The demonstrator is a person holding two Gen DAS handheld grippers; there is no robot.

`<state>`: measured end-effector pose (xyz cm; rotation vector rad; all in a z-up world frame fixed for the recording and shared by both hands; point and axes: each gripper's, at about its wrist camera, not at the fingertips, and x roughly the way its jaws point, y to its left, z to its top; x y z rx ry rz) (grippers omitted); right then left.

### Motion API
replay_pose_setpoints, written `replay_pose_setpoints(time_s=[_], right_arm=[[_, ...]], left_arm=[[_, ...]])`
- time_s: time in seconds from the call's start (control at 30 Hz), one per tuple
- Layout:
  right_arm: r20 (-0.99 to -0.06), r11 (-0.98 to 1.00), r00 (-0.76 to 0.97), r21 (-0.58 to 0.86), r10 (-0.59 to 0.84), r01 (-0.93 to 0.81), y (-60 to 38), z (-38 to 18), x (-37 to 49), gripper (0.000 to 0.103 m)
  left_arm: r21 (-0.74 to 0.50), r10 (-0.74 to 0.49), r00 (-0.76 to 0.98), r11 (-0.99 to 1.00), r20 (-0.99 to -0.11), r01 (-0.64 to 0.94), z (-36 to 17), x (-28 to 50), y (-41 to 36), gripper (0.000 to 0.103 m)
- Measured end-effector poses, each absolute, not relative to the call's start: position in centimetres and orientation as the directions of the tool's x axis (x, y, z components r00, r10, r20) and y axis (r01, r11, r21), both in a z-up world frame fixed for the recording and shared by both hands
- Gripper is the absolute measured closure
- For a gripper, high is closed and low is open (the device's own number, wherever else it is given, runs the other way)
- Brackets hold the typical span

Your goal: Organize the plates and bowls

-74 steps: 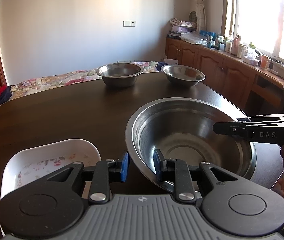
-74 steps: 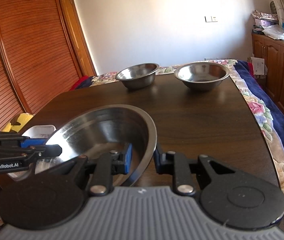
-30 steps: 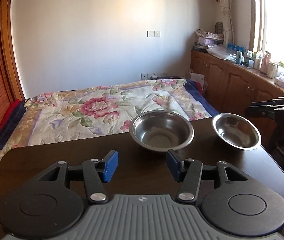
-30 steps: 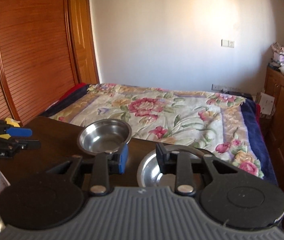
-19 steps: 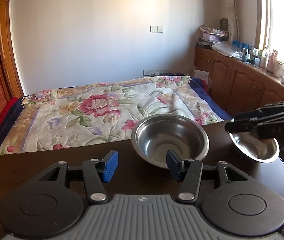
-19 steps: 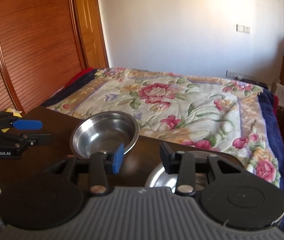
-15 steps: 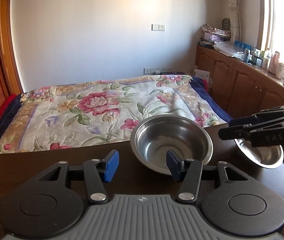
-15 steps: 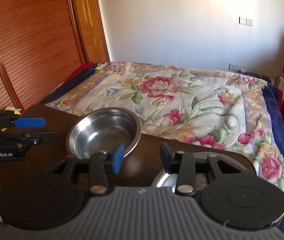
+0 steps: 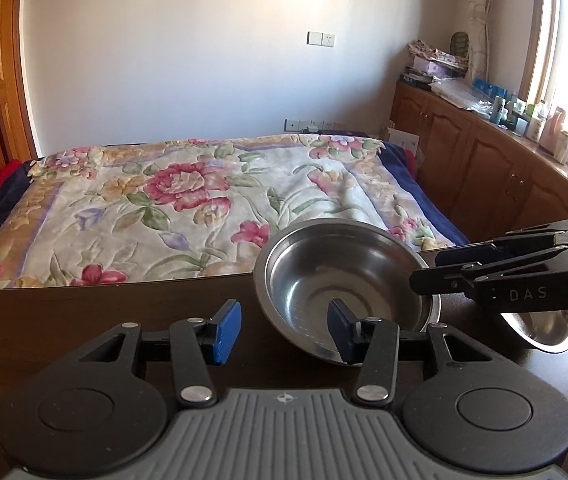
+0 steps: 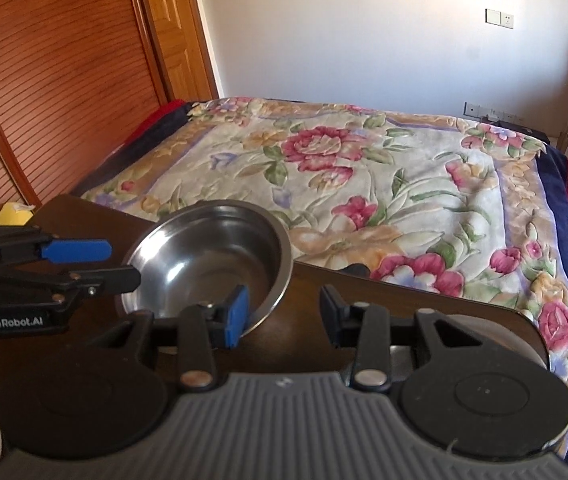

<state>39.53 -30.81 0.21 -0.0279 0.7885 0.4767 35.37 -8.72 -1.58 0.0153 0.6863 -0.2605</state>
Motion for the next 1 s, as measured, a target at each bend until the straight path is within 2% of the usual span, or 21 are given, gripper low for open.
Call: replay_pose_setpoints(time_s=[0.13, 0.17, 0.23, 0.27, 0.33, 0.4, 1.0], right_arm=[[-0.699, 0.887, 0.584, 0.166, 0.414, -0.430, -30.5, -0.1, 39.9, 0.062], [-0.701, 0.885, 0.577, 0.172, 0.419, -0.433, -30.4, -0.1, 39.9, 0.062], [-0.704, 0.879, 0.566, 0.182, 0.429, -0.440, -30.3, -0.2, 40.0, 0.065], [-0.705, 0.877, 0.561, 0.187, 0.434, -0.443, -30.2, -0.2, 39.9, 0.066], [-0.708, 0.867, 0.541, 0.210, 0.454, -0.453, -30.2, -0.2, 39.9, 0.077], [-0.714, 0.868, 0.537, 0.209, 0.450, -0.450, -30.1, -0.1, 39.7, 0.078], [-0.654, 0.878, 0.608, 0.203, 0.451, -0.433, -31.9, 5.2, 35.5, 0.080]], left_arm=[[-0.082, -0.236, 0.730, 0.967, -0.641, 0.241, -2.1, 35.8, -8.6, 0.060], [-0.082, -0.236, 0.726, 0.967, -0.646, 0.241, -2.2, 35.8, -8.6, 0.065], [-0.089, -0.241, 0.721, 0.966, -0.650, 0.243, -2.4, 35.9, -8.5, 0.067], [-0.096, -0.246, 0.716, 0.965, -0.653, 0.244, -2.4, 35.9, -8.5, 0.074], [-0.105, -0.248, 0.708, 0.965, -0.662, 0.240, -2.4, 35.9, -8.4, 0.076], [-0.099, -0.245, 0.705, 0.965, -0.666, 0.242, -2.2, 35.6, -8.6, 0.078], [-0.094, -0.306, 0.759, 0.946, -0.574, 0.310, 4.1, 30.3, -9.1, 0.078]])
